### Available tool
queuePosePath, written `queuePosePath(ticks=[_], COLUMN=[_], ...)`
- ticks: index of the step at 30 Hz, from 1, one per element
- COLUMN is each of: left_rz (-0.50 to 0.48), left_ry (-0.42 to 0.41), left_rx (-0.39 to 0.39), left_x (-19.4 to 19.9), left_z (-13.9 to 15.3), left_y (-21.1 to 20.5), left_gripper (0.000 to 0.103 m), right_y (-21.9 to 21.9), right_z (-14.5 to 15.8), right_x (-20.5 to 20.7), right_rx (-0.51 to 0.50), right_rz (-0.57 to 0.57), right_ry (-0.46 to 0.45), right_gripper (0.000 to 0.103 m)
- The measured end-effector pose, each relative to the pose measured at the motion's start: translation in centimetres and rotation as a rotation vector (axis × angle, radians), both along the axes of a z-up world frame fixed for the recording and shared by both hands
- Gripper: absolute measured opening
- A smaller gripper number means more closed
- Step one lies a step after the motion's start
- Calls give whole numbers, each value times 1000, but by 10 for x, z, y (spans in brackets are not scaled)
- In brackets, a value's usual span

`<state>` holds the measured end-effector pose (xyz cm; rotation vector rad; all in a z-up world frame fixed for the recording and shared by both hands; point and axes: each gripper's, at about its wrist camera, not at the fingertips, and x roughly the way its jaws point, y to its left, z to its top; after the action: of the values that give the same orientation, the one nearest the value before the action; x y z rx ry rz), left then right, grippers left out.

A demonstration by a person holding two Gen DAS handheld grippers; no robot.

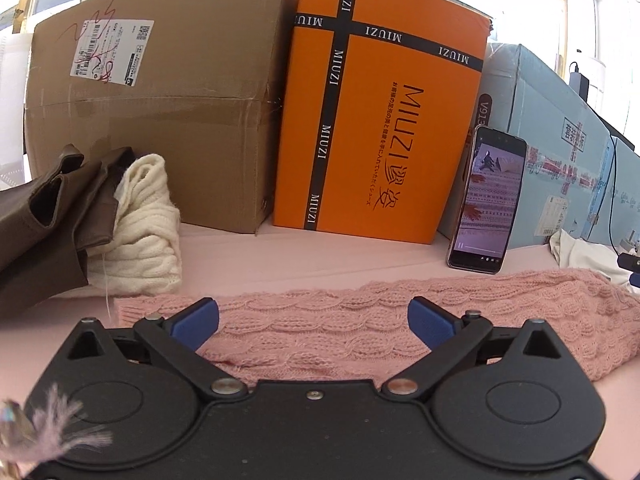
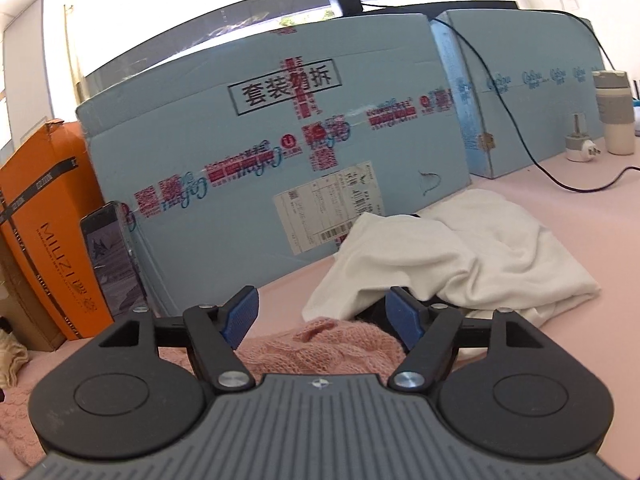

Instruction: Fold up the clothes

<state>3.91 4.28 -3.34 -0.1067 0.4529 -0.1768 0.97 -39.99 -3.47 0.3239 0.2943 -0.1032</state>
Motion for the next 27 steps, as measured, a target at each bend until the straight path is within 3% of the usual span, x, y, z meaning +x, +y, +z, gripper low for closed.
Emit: queuePosePath(ticks=[5, 12, 18, 27], left_rz=[8, 5, 9, 4], left_ry=[6, 20, 46, 62], left_rx=[-3, -4, -16, -21], left_x=[1, 3, 7, 10], left_z=[-1, -3, -4, -6], left_y=[2, 2, 4, 4], left_gripper=[103, 103, 103, 103], right_y=[19, 50, 66, 68], right_z=[9, 17, 14, -3], right_x=[22, 39, 53, 65], right_rx=[-118, -271, -336, -363], right_rz=[287, 587, 698, 691], right_ry=[58, 123, 155, 200], right_gripper=[75, 80, 83, 80])
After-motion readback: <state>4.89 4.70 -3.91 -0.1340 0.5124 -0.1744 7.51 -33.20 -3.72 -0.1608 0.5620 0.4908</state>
